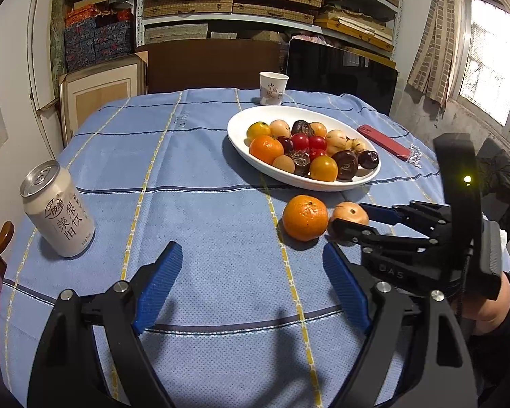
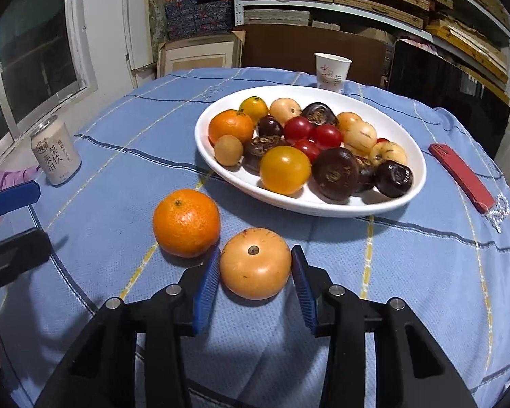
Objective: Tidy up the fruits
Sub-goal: 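Grasp a round pear with the right tool while the left tool grasps the orange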
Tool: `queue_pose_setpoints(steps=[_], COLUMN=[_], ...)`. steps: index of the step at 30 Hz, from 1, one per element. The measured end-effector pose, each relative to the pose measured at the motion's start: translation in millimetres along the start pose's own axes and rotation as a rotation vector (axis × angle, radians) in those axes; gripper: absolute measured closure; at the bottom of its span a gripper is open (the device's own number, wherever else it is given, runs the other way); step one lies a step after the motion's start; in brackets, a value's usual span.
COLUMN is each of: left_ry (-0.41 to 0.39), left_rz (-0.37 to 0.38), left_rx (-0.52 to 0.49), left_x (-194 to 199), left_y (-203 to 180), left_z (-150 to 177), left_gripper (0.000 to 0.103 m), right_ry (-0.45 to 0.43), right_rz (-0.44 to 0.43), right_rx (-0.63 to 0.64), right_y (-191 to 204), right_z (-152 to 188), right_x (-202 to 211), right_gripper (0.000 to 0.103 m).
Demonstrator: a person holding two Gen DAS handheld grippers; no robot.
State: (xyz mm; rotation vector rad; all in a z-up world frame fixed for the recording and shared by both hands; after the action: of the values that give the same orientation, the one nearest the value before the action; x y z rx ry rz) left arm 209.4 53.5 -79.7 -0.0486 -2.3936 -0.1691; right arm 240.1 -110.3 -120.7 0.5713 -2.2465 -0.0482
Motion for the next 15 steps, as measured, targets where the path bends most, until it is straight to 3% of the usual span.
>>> queue_pose_setpoints(steps=[4,9,15], left_ry=[0.003,0.000,0.080], left_rz=[0.009,0.009,-0.033], left_rx=[-0.009,-0.078,-0.022], left_x=[-4,-21,-69], left_y=[-7,-43,-66], left_z=[-4,-16,-20], left_gripper=[0.021,0.021,0.021], right_ry=[-0.071,-0.174,-0.180], right_rz=[0.002,0.010,-0.033], right_rx=[-0.033,-0.111,-0.194], right_y=[-6,-23,-40], right_z=[5,25,38], right_x=[30,80,90], right_gripper=[0.060,0.060,0.060])
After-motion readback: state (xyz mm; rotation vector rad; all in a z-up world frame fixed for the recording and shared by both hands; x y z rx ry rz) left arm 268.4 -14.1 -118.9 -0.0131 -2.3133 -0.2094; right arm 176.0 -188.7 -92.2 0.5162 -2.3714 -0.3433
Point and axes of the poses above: each gripper's, at about its wrist camera, not at the fingertips, and x roughly against the way its jaws point, y to its left, z to its underside, the point moved 4 cm from there along -x, roughly the way its jaws point, and after that the axes turned 15 degrees about -z, right-handed, at the moved point
